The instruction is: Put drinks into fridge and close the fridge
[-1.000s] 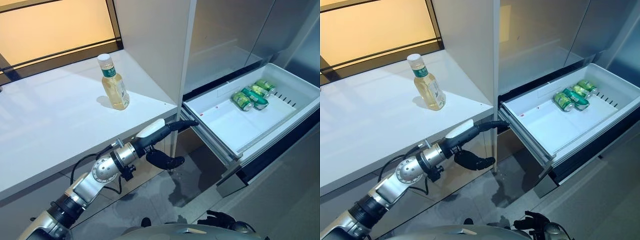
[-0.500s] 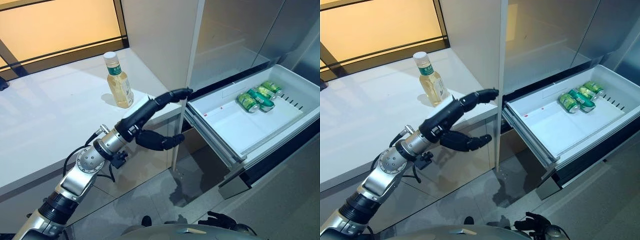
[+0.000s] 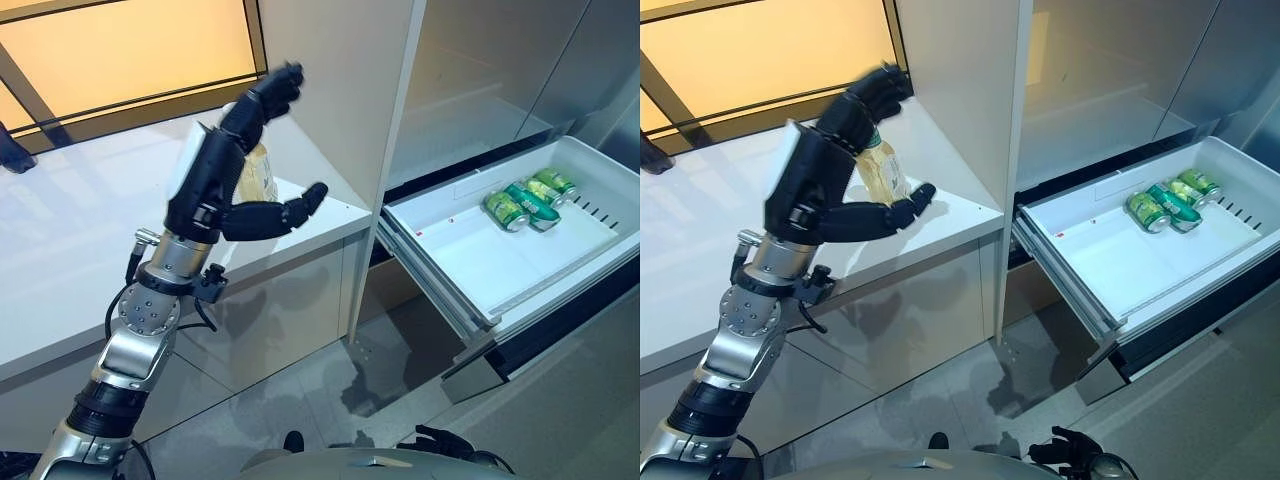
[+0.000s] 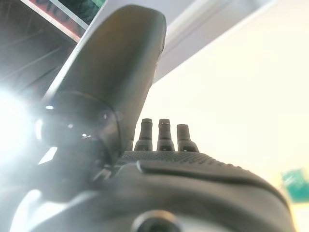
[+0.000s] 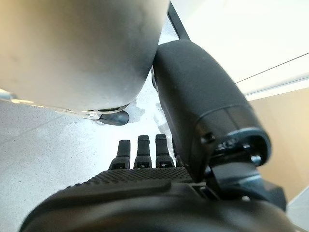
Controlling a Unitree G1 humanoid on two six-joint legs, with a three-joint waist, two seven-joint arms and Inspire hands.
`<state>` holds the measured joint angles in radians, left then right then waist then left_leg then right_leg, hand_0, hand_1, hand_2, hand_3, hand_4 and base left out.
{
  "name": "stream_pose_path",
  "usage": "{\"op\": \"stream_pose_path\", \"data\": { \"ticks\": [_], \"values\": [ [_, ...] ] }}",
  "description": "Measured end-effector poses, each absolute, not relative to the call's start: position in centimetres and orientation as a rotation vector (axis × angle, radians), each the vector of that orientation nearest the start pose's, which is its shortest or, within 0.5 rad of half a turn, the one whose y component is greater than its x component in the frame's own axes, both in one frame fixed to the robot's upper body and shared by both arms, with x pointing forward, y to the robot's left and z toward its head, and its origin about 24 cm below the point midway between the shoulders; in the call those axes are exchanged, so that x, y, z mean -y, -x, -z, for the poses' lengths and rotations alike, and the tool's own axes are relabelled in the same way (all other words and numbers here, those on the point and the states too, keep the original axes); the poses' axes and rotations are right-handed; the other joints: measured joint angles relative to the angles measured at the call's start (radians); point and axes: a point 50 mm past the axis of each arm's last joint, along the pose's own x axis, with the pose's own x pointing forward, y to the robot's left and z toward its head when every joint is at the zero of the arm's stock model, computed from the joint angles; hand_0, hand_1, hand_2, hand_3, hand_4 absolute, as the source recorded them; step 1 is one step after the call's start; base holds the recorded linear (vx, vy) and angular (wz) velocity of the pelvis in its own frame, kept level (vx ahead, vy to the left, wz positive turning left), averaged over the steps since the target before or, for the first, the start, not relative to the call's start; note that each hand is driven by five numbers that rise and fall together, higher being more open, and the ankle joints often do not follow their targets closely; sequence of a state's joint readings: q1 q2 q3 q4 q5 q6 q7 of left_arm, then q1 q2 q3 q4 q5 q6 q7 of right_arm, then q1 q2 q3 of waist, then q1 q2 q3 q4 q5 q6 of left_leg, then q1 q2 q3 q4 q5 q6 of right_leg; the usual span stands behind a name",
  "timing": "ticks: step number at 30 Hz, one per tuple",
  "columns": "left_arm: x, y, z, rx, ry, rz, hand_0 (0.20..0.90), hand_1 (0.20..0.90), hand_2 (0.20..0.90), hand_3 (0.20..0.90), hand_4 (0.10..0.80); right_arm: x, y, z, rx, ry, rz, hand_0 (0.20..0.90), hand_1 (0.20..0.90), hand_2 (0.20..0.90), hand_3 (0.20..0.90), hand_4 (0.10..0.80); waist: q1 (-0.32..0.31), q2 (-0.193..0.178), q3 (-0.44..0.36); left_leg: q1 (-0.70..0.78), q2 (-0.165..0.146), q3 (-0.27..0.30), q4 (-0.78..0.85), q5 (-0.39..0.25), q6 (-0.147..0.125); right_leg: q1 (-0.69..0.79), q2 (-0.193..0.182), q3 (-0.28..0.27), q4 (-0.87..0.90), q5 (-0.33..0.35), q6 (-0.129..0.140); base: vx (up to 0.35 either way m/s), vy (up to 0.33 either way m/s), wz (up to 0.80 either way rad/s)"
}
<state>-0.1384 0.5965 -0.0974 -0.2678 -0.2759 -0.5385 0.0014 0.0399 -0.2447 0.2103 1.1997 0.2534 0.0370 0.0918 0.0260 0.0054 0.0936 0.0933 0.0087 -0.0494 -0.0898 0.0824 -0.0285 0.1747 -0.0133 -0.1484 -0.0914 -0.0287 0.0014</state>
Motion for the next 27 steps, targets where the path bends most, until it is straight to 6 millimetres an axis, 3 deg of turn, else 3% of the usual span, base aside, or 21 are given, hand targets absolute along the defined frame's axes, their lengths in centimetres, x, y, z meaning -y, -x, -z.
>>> {"op": "stream_pose_path", "data": {
  "ticks": [10, 17, 27],
  "values": [
    [-20.8, -23.9, -19.4, 0.862, -0.192, -0.023, 0.900, 0.900, 0.900, 0.900, 0.800, 22.3, -7.2, 16.6, -1.290, 0.048, 0.046, 0.900, 0.900, 0.900, 0.900, 0.800, 0.001, -0.003, -0.011, 0.003, 0.000, 0.000, 0.000, 0.000, 0.000, 0.003, 0.000, 0.001, 0.000, 0.000, 0.000, 0.003, 0.000, 0.00],
    [-22.9, -25.3, -15.4, 0.599, -0.210, -0.155, 0.900, 0.900, 0.900, 0.900, 0.800, 22.4, -6.9, 16.7, -1.310, 0.037, 0.058, 0.900, 0.900, 0.900, 0.900, 0.800, 0.001, 0.001, -0.032, 0.005, -0.001, 0.000, 0.001, 0.000, 0.000, 0.004, 0.000, 0.001, 0.000, 0.000, 0.000, 0.006, 0.001, 0.00],
    [-24.1, -26.3, -12.1, 0.345, -0.164, -0.232, 0.900, 0.900, 0.900, 0.900, 0.800, 22.5, -6.8, 16.7, -1.326, 0.025, 0.071, 0.900, 0.900, 0.900, 0.900, 0.800, 0.000, 0.007, -0.037, 0.006, -0.001, 0.000, 0.001, 0.001, 0.001, 0.005, 0.000, 0.002, 0.000, 0.000, 0.000, 0.008, 0.002, 0.00]
  ]
}}
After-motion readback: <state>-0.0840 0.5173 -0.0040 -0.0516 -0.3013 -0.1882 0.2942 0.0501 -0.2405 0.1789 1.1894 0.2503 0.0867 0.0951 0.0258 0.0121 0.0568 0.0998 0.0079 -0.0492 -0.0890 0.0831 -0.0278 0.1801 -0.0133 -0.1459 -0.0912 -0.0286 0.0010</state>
